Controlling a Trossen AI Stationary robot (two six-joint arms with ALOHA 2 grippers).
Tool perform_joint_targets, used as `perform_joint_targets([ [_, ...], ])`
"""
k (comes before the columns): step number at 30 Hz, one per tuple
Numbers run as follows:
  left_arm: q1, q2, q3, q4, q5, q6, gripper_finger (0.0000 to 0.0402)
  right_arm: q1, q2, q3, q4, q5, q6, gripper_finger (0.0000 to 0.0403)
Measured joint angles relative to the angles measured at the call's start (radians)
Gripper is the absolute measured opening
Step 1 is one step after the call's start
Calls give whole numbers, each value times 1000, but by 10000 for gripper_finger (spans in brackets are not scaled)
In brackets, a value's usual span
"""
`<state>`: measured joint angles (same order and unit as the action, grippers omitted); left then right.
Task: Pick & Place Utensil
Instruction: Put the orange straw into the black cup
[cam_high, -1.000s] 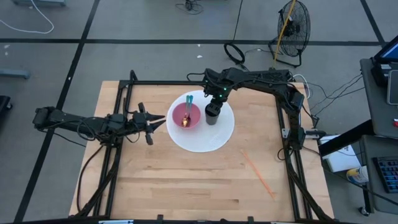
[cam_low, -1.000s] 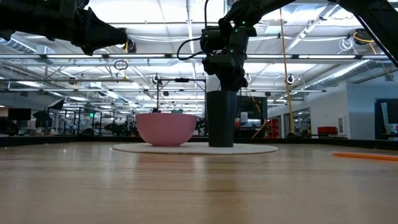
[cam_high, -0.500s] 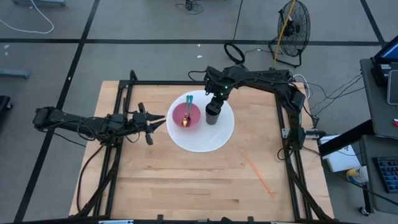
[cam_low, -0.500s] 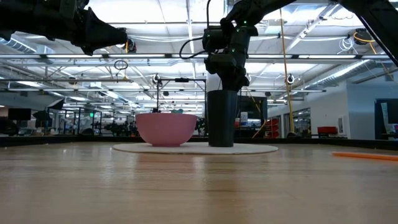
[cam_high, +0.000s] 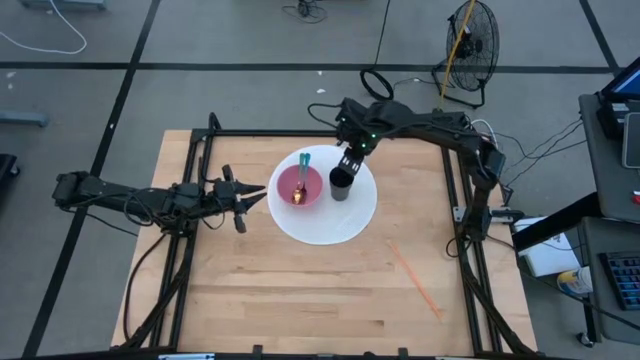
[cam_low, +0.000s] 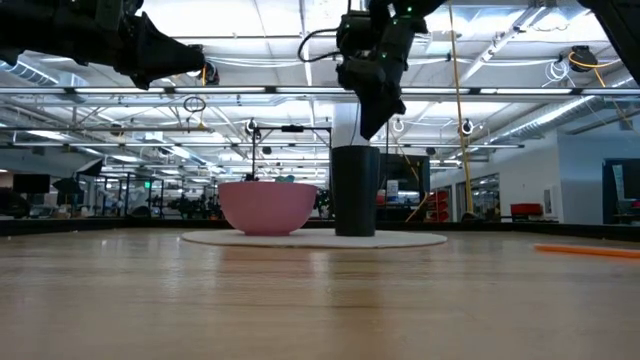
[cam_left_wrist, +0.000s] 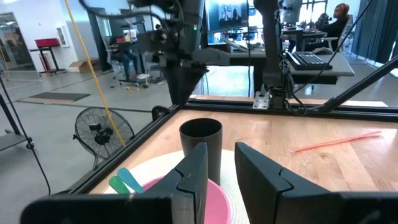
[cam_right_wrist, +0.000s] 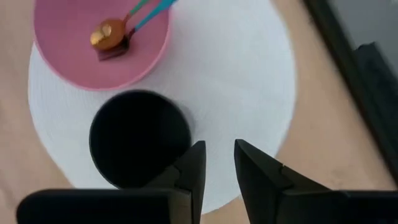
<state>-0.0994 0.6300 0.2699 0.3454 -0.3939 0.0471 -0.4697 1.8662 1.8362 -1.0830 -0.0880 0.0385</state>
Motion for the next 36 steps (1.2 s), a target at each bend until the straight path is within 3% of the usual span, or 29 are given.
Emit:
perform_joint_targets([
  [8,0,0,0,-7,0,-4,88,22,-94,0,-16,65,-1,78],
  [16,0,0,0,-74,8,-46,88,144,-189,0,-119,91,2,77],
  [21,0,0,0,-89,66,-77,88,226,-297,-61,-67,91,2,76],
  [26,0,0,0,-90,116,-79,88,289,-472,-268,107,91,5,73],
  [36,-22,0,0,-167,209,-79,88,414,-834,-862,592,91,93,65],
])
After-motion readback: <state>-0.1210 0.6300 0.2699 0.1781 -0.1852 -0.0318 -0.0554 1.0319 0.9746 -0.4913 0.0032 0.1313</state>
